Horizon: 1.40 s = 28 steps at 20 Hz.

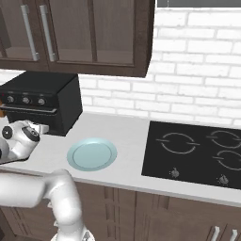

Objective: Pick up the kebab skewer and baguette bread, and place them inside the toaster oven. Close the toaster oven door and start by setting the timer.

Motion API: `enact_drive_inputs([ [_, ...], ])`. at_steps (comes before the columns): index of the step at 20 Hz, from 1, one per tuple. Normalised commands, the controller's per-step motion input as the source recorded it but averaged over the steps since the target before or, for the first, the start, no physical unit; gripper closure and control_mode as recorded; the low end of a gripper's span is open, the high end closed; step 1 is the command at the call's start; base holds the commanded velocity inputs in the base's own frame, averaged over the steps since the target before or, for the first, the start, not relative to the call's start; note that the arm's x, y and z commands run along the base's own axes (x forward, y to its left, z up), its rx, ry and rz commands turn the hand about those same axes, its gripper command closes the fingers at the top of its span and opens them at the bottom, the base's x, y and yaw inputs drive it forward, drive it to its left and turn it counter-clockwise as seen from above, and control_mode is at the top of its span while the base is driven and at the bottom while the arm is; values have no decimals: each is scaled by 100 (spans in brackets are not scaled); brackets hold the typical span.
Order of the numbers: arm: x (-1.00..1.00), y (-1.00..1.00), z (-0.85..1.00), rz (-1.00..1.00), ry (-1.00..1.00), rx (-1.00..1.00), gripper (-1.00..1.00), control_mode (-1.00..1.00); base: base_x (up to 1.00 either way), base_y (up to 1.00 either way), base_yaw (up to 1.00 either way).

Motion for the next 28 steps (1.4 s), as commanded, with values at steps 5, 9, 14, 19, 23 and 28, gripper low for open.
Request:
enact_drive_inputs([
  [5, -18, 3, 6, -1, 0, -1, -100, -100, 0, 0, 0],
  [9, -45, 12, 33, -4, 0, -2, -100, -100, 0, 0, 0],
  [14, -35, 30, 68, -1, 0, -1, -100, -100, 0, 0, 0],
  [19, -20, 46, 80, 0, 0, -1, -100, -100, 0, 0, 0],
  [23, -17, 46, 72, 0, 0, -1, -100, -100, 0, 0, 0],
  [28, -18, 34, 39, 0, 0, -3, -100, -100, 0, 0, 0],
])
